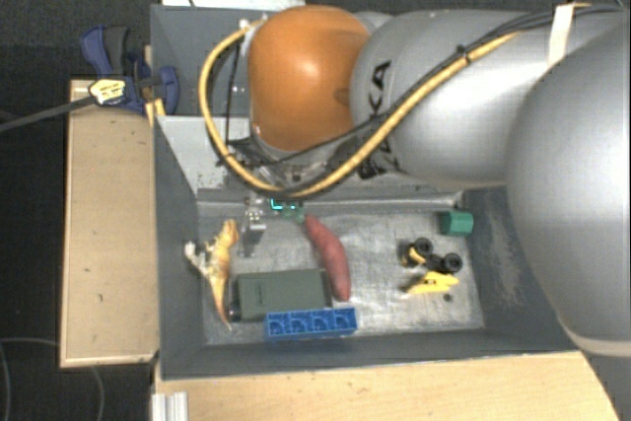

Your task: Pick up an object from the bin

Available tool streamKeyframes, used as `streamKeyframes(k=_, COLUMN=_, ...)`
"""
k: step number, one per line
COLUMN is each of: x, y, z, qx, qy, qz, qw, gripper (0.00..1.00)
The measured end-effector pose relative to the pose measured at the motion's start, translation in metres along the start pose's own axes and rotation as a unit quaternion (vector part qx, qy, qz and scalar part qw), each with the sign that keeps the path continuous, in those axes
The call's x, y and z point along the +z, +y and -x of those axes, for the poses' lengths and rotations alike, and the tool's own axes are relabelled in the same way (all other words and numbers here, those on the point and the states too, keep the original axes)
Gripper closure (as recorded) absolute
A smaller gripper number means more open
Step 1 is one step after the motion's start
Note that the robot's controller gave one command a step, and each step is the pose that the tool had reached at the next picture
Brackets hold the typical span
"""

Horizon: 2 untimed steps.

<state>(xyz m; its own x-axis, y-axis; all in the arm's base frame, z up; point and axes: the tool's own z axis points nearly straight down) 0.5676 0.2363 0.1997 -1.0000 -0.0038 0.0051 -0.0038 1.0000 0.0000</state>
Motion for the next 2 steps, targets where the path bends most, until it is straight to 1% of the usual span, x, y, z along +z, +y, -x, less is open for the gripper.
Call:
streamKeyframes(k=1, x=-0.005, y=-0.001, z=0.002, qx=0.003, qy=-0.0041, qz=0.001, qw=1.0000, gripper=0.00)
streamKeyframes(k=2, x=0.041, y=0.004, z=0.000, qx=-0.081, qy=-0.0050, qz=0.001, qw=0.9967, gripper=0.00)
